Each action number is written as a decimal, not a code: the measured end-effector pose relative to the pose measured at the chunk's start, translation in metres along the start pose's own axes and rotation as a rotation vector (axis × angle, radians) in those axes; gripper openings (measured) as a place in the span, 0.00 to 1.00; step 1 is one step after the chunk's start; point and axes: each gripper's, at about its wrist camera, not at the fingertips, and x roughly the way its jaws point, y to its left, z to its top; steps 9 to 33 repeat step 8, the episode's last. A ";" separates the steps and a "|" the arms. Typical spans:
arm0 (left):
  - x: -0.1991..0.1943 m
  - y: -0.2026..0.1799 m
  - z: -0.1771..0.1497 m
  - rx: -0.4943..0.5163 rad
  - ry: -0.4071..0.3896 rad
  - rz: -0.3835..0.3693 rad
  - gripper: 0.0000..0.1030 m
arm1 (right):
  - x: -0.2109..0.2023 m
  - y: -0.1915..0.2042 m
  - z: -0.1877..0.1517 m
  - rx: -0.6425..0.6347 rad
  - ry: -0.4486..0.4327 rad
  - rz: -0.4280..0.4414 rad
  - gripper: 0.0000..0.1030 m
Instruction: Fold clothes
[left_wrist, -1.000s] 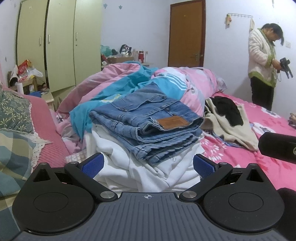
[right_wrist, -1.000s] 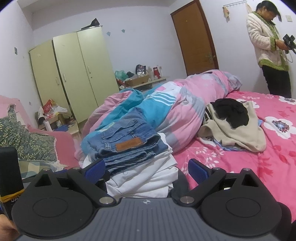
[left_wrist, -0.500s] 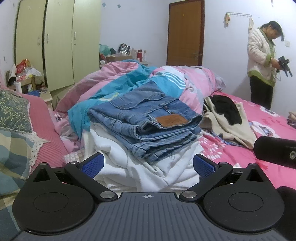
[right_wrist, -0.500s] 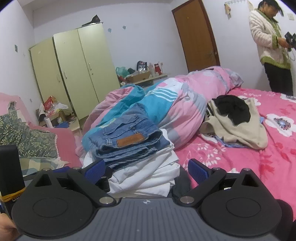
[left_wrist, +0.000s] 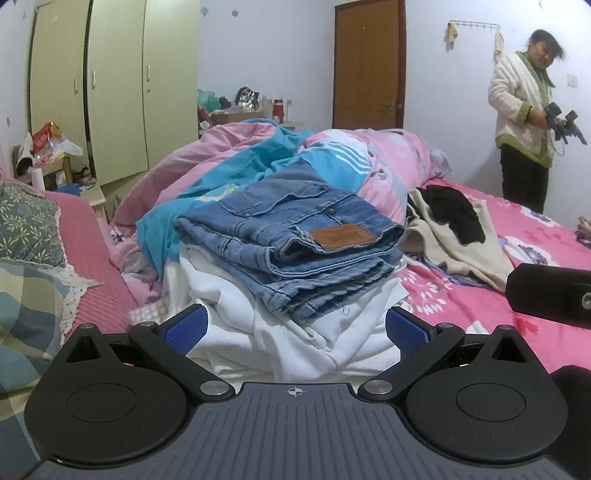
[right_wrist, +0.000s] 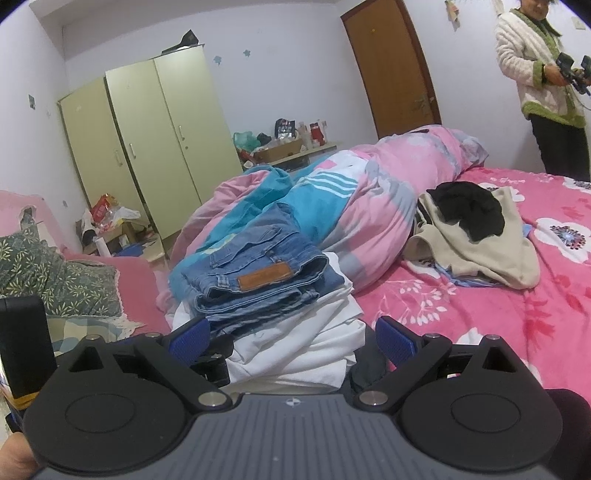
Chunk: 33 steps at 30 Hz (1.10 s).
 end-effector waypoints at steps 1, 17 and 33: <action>0.000 0.000 0.000 0.000 0.001 -0.001 1.00 | 0.000 0.000 0.000 0.000 0.000 0.000 0.96; 0.001 0.000 -0.001 -0.003 0.002 0.002 1.00 | 0.000 0.000 -0.001 -0.001 0.001 -0.003 0.96; 0.001 0.000 -0.001 -0.003 0.002 0.002 1.00 | 0.000 0.000 -0.001 -0.001 0.001 -0.003 0.96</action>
